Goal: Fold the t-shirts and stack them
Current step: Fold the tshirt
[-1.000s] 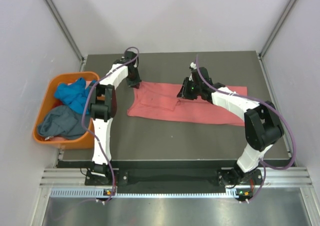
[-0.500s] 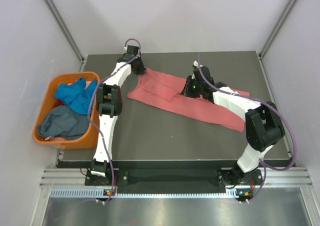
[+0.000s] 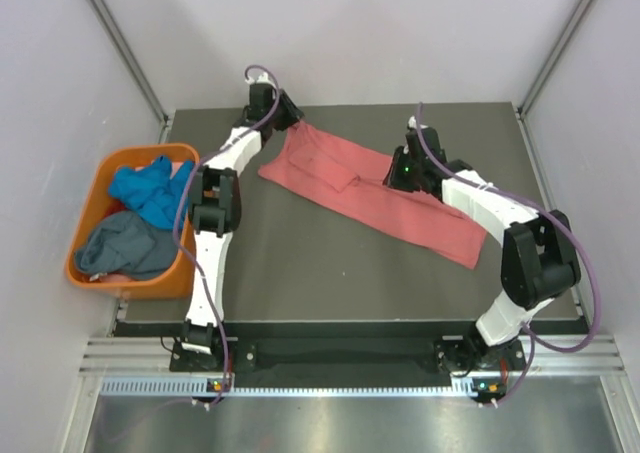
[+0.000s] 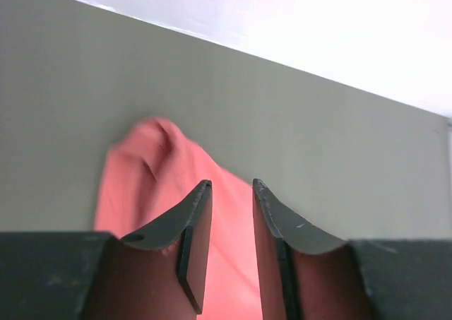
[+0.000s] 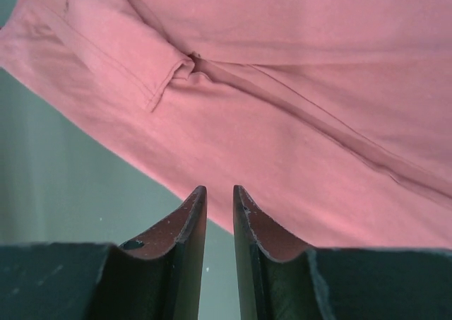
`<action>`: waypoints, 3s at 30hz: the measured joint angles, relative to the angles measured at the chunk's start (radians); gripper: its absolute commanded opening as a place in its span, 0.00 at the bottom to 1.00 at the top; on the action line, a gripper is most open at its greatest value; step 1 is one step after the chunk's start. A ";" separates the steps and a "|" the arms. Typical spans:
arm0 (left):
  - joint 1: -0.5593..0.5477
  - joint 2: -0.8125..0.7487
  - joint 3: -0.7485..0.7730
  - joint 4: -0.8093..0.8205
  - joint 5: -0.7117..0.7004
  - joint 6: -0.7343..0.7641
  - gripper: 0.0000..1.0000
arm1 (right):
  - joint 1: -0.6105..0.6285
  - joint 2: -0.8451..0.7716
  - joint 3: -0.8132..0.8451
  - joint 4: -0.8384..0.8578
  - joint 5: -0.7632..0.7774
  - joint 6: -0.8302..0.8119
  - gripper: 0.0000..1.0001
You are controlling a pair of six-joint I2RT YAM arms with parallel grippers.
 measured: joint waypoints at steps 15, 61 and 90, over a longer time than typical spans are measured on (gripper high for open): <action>-0.165 -0.767 -0.704 -0.156 -0.081 -0.017 0.31 | -0.046 -0.457 -0.200 -0.210 0.052 -0.014 0.25; 0.087 -0.307 -0.512 -0.144 -0.279 -0.065 0.00 | -0.046 -0.494 -0.290 -0.229 0.089 -0.024 0.25; 0.034 -0.606 -0.789 -0.203 -0.219 -0.027 0.41 | -0.103 -0.375 -0.468 -0.427 0.285 0.267 0.35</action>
